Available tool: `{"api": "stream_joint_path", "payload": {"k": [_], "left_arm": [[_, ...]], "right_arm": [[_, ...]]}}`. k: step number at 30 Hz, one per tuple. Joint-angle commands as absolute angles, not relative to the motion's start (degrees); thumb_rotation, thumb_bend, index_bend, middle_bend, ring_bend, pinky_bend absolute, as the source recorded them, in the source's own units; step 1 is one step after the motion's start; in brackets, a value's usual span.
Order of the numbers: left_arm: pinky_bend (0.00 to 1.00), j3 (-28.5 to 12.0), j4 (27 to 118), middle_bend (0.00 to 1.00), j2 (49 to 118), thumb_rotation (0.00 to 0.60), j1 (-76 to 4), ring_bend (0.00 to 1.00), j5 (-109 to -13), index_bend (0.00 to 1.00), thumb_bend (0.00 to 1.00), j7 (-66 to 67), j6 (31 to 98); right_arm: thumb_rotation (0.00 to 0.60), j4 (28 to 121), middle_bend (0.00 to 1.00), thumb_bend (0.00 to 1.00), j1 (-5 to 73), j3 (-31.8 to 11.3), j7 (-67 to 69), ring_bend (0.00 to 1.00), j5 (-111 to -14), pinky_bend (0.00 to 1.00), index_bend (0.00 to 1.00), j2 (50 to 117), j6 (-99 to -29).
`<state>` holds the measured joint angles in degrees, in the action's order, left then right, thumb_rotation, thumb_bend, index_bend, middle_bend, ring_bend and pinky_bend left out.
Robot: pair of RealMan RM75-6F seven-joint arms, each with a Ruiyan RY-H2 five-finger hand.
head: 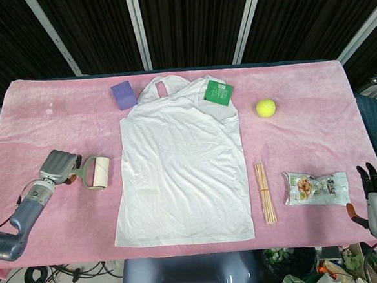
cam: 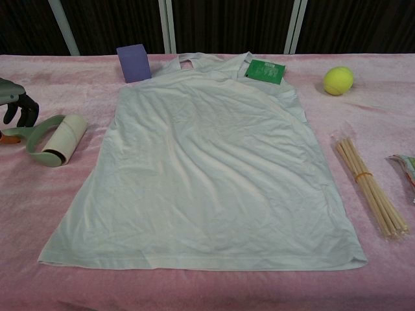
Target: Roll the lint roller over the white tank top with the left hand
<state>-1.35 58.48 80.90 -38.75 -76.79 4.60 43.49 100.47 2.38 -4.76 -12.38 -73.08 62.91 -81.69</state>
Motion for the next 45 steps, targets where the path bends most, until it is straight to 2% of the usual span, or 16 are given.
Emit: {"api": "stream_joint_path", "payload": {"k": [1,31,45], "left_arm": [[0.71,-1.35,58.49,0.58,80.84,0.600,-38.71,0.50,-76.83,0.56,0.36,4.33,43.47],[0.71,-1.79,59.07,0.59,80.62,0.600,-38.90,0.51,-76.12,0.58,0.40,3.99,42.67],[0.71,-2.84,60.89,0.59,78.68,0.600,-36.86,0.51,-77.88,0.60,0.41,-3.50,47.93]], "right_arm": [[0.600,100.46,0.00,0.27,2.37,-4.76,-12.39,0.17,-73.11,0.19,0.00,62.92,-81.72],[0.600,100.45,0.00,0.27,2.40,-4.79,-12.28,0.17,-72.98,0.19,0.00,62.93,-81.63],[0.600,100.43,0.00,0.27,2.42,-4.77,-12.42,0.17,-73.03,0.19,0.00,62.95,-81.66]]}}
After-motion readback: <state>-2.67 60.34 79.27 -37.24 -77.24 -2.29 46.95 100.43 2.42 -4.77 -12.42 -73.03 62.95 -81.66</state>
